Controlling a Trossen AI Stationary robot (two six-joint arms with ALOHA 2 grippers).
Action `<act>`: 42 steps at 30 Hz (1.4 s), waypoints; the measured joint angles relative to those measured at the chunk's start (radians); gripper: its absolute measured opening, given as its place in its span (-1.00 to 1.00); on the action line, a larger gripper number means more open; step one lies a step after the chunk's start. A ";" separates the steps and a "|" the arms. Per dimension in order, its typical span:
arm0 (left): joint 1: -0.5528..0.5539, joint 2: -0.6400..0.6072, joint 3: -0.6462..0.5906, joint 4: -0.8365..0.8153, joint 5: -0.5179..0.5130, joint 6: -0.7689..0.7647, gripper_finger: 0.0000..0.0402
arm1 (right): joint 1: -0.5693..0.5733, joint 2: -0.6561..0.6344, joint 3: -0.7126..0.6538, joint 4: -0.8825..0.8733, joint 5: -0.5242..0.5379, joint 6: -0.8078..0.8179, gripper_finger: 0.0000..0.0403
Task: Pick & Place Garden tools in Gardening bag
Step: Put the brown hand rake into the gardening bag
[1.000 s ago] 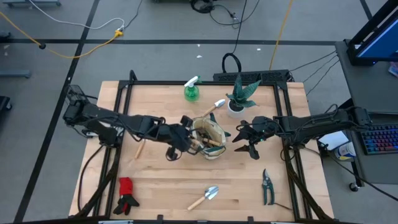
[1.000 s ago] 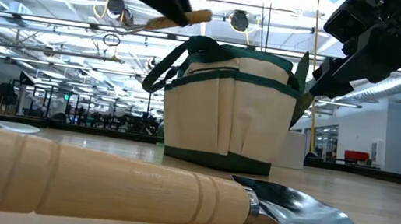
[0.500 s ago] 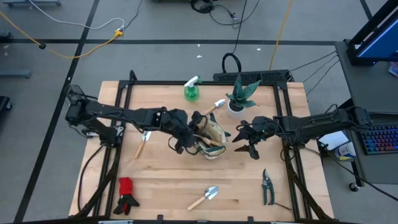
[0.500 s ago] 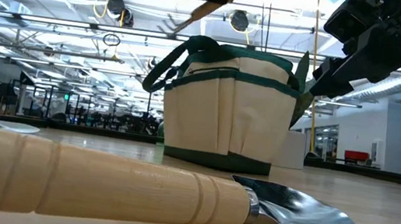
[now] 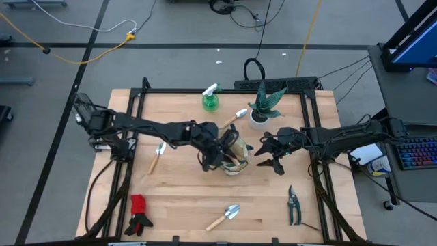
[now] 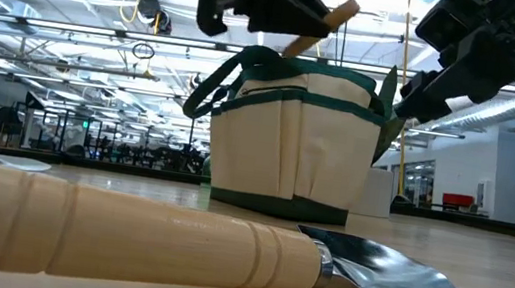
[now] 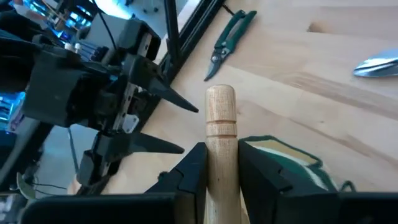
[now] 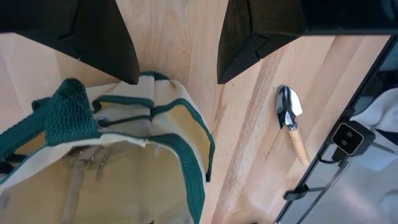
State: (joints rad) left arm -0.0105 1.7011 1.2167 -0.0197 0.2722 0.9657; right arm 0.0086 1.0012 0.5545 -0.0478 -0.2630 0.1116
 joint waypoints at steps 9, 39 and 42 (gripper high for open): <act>0.039 0.049 0.000 0.039 0.054 -0.001 -0.62 | 0.000 0.000 0.000 0.026 0.000 0.000 0.04; 0.119 0.061 0.000 -0.228 0.046 -0.163 -0.62 | 0.000 0.000 0.000 0.022 0.000 0.000 0.04; 0.111 0.071 0.001 -0.231 0.041 -0.182 -0.62 | 0.000 0.000 0.000 0.022 0.000 0.000 0.04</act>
State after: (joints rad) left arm 0.1006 1.7723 1.2175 -0.2508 0.3132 0.7841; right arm 0.0085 1.0012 0.5545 -0.0257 -0.2634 0.1116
